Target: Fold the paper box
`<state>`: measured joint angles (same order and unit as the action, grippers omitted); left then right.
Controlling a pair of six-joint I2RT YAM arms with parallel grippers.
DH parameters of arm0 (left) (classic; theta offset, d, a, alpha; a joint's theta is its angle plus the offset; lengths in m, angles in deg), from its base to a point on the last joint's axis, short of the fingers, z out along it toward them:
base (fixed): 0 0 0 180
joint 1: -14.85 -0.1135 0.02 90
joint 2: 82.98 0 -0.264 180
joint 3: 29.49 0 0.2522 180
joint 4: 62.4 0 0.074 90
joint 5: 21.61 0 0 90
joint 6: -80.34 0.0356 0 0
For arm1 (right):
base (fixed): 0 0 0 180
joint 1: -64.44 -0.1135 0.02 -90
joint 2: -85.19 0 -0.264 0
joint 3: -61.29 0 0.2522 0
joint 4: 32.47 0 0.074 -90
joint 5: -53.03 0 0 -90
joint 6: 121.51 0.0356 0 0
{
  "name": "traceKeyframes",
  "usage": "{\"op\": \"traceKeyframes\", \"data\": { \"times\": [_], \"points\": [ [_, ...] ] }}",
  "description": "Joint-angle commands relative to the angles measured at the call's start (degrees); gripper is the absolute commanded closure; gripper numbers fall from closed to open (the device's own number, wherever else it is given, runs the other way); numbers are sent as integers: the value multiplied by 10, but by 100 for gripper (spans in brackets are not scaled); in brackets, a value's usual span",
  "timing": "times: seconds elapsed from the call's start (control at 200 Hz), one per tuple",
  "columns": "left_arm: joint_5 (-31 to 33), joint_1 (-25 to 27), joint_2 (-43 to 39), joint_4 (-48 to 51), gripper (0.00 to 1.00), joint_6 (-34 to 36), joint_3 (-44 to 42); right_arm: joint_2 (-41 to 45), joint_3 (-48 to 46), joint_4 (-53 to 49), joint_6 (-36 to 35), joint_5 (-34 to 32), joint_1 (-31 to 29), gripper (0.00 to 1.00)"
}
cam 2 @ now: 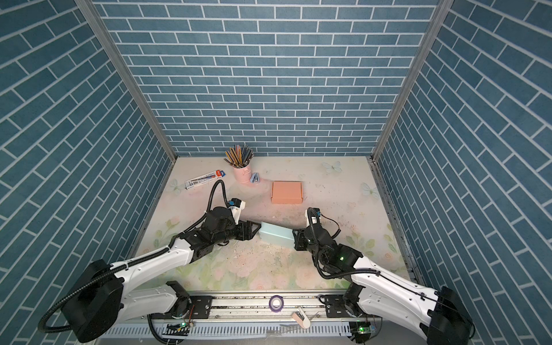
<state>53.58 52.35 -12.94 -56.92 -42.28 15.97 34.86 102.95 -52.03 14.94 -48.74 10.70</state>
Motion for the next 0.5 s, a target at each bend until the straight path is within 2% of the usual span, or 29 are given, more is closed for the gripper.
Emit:
{"op": "traceKeyframes", "data": {
  "times": [0.0, 0.495],
  "points": [
    [-14, -5, 17, -25, 27, -1, 15, -3, -4, 10, 3, 12, 0, 73],
    [-21, -5, 43, -56, 35, -9, -12, 2, -35, 11, 23, 30, 0, 80]
  ]
}}
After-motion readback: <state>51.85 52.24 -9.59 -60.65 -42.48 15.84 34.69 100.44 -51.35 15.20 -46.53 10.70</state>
